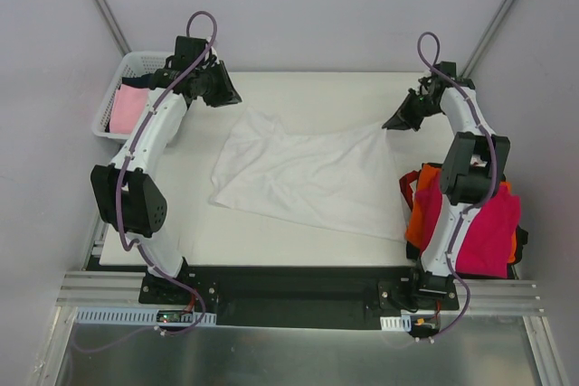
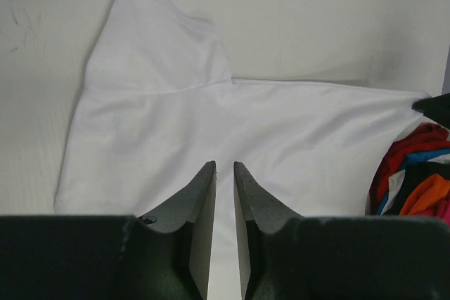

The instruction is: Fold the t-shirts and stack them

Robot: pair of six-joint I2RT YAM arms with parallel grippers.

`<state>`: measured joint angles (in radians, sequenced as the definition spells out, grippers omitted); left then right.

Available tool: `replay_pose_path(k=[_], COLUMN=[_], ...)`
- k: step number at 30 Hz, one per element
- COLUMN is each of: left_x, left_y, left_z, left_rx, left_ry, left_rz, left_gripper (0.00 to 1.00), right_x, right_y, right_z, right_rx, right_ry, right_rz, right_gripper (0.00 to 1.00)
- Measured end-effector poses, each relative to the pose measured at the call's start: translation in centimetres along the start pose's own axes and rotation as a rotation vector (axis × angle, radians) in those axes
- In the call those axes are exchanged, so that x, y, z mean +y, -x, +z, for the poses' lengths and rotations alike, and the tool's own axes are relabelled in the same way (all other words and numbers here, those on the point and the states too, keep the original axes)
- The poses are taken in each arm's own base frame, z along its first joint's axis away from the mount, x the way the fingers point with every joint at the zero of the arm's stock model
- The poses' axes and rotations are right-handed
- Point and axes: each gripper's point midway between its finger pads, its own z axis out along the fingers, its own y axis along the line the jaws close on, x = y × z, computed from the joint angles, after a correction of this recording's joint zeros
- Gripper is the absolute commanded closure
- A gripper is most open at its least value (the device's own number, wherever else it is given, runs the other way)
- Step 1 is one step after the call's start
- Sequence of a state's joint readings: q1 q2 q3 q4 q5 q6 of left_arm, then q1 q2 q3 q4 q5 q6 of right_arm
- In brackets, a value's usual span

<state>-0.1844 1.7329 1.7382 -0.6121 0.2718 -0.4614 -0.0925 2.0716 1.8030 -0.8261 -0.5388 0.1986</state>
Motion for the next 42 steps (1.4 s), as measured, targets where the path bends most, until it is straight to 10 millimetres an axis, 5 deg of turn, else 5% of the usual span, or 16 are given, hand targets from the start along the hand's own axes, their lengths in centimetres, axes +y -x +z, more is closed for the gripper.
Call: replay_pose_path(k=[12,16,19,26,35,38,42], left_x=[1.1,2.0,2.8,4.1,5.6,6.2,6.2], left_y=[-1.3,-2.8,-4.5,-8.5,-17.0,-18.6,-16.7], left_z=[1.7,3.2,4.4,5.3,2.4,2.5,3.4], left_rx=[0.064,0.124,0.183,0.282,0.419,0.458,0.406], left_ry=[0.015,0.024,0.028,0.06,0.072,0.091,0.112], left_rz=[0.018,-0.001,-0.024,-0.046,-0.104,-0.129,-0.11], left_gripper=[0.84,0.84,0.84,0.83,0.83,0.83,0.8], right_x=[-0.8,-1.6,-2.2,-3.4,-3.0,-3.7,-3.9], right_y=[3.4,3.8,3.7,0.1,-9.2,-9.6,-8.1], right_z=[4.6,6.2,7.2,6.9,2.3,2.5,3.1], right_rx=[0.013,0.026,0.033,0.06,0.109,0.127,0.13], right_ry=[-0.004,-0.009,-0.012,0.0,0.006,-0.006,-0.01], right_rz=[0.05,0.076,0.087,0.104,-0.001,-0.004,0.001], right_gripper=[0.99,0.31,0.2,0.22,0.23,0.24,0.25])
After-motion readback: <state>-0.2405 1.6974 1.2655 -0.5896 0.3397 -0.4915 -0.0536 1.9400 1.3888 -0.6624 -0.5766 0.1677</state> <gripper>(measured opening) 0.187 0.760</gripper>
